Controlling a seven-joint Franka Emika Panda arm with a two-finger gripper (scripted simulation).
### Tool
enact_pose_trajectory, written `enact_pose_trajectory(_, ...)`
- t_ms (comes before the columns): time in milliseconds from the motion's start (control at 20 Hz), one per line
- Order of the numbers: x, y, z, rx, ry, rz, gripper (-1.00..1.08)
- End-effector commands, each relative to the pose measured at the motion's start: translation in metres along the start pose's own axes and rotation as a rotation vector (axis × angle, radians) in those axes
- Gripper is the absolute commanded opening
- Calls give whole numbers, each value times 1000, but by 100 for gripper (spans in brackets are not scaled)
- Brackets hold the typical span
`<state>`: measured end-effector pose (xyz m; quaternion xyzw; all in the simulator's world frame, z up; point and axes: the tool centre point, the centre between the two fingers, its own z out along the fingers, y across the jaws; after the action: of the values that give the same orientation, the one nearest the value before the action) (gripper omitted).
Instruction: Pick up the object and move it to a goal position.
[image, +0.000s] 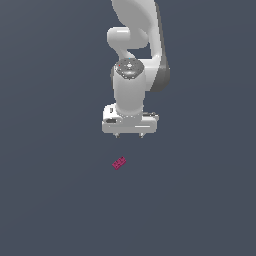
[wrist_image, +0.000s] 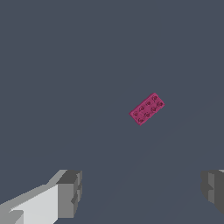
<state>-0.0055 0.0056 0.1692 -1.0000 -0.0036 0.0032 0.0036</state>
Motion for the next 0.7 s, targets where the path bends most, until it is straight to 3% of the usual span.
enact_pose_trajectory(0,0,0,0,0,0,0,100)
enact_pose_trajectory(650,-12,-21,-2,2,-31,-33,100)
